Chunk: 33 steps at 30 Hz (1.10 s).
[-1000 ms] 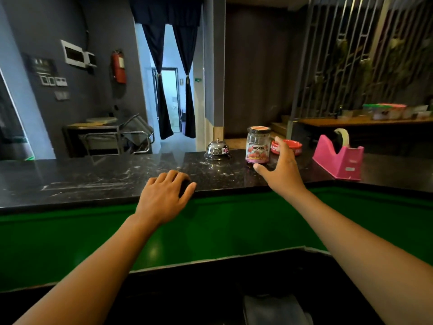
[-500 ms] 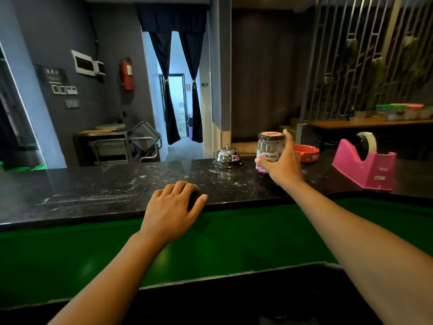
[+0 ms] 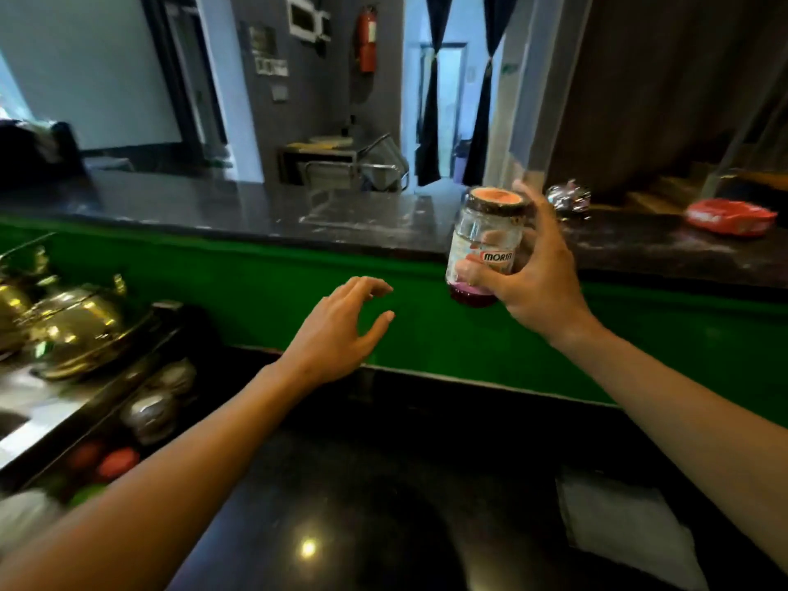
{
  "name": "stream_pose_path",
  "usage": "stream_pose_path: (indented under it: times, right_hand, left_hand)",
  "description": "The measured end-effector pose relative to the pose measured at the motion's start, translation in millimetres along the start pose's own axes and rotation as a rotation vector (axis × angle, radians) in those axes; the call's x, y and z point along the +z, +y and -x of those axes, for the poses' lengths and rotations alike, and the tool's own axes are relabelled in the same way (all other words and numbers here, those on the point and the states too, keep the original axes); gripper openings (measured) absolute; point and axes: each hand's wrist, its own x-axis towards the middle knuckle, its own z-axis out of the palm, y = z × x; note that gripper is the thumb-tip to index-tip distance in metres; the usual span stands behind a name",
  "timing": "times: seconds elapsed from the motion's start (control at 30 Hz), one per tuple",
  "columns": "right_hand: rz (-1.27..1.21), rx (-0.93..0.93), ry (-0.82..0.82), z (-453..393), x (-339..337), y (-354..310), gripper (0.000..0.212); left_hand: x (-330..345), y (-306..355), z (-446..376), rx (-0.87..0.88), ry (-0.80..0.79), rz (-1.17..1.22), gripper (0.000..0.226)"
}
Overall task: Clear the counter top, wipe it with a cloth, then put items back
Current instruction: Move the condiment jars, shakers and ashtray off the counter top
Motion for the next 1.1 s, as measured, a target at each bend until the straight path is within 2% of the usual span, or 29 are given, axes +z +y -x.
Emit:
stream_pose_path:
  times: [0.2,0.3,0.5,0.83,1.1]
  right_hand:
    - [-0.030,0.149,-0.190,67.4,119.6,34.3,0.097]
    - [-0.023,0.250,-0.258,98.9,172.0,56.8,0.092]
    - [0.031,0.395,-0.374,140.6,265.7,97.7,0.084]
    - [0.076,0.437,-0.422,105.7,399.2,140.7,0.086]
    - [0.037,0.371,-0.474,74.1,473.7,156.5,0.080]
  left_hand:
    - [6.4,-81.2,117.4,-0.269,-0.111,-0.028,0.037]
    - [24.6,-116.0,170.3,-0.397,-0.224,-0.069,0.040]
    - [48.2,-179.4,244.1,-0.578,-0.424,-0.252,0.063]
    - [58.0,-199.2,261.1,-0.546,-0.400,-0.335,0.064]
    - [62.4,-203.0,261.9,-0.562,-0.401,-0.324,0.063]
